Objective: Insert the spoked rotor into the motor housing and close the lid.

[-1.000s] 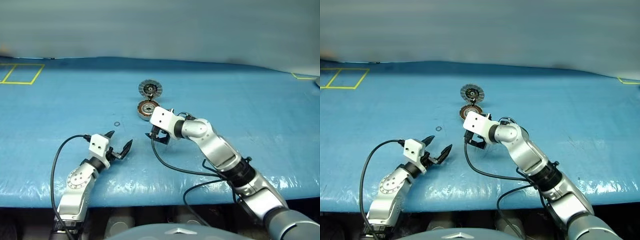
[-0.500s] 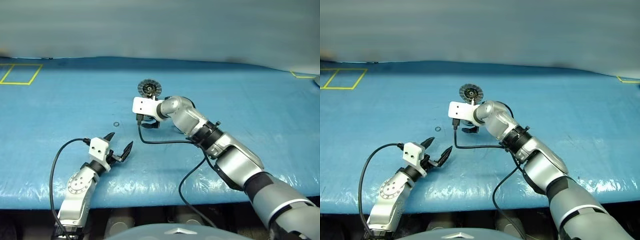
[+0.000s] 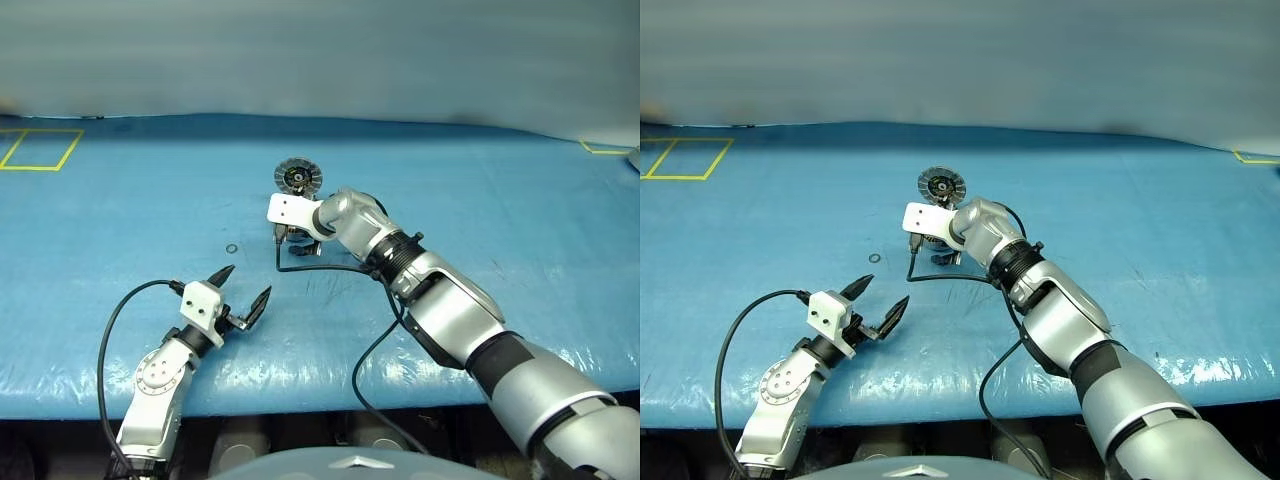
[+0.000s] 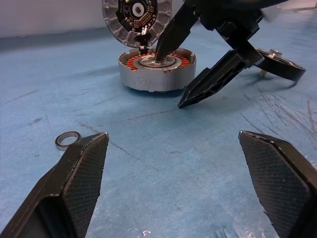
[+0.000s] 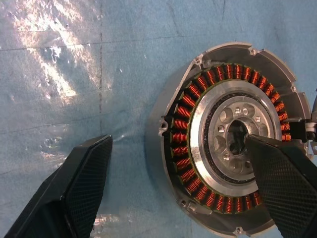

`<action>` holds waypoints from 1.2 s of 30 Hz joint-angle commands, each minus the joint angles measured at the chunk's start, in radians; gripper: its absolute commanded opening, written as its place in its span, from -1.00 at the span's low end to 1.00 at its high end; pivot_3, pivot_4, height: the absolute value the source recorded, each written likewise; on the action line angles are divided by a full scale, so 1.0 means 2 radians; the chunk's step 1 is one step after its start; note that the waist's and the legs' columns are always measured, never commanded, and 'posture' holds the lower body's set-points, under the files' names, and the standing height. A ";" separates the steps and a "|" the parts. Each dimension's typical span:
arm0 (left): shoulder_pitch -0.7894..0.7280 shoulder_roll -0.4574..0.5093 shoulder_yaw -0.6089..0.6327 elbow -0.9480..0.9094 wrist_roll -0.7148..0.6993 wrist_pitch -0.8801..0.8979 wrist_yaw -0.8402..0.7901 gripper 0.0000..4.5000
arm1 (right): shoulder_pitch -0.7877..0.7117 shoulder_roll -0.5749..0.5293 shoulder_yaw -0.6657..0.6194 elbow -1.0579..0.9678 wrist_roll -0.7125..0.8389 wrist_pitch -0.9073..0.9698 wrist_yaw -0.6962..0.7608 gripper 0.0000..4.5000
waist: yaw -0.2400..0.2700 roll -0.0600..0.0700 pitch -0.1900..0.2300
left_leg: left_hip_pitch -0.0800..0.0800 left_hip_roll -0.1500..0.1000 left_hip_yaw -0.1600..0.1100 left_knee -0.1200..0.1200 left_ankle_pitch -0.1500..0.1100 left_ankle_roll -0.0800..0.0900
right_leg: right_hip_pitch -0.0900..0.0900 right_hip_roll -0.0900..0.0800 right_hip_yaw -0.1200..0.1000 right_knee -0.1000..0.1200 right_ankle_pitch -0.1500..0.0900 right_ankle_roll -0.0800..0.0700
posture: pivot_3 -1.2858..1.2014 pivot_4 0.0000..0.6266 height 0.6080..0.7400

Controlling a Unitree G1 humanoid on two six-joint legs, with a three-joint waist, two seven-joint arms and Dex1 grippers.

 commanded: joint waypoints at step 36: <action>0.004 0.016 0.014 -0.078 0.000 0.047 0.026 1.00 | 0.343 0.003 0.011 -0.549 0.042 0.465 -0.065 0.02 | 0.000 -0.002 -0.019 | 0.009 0.000 -0.001 -0.005 -0.002 -0.003 | 0.004 -0.001 0.000 -0.001 -0.006 -0.003 | 0.03 -0.52 1.00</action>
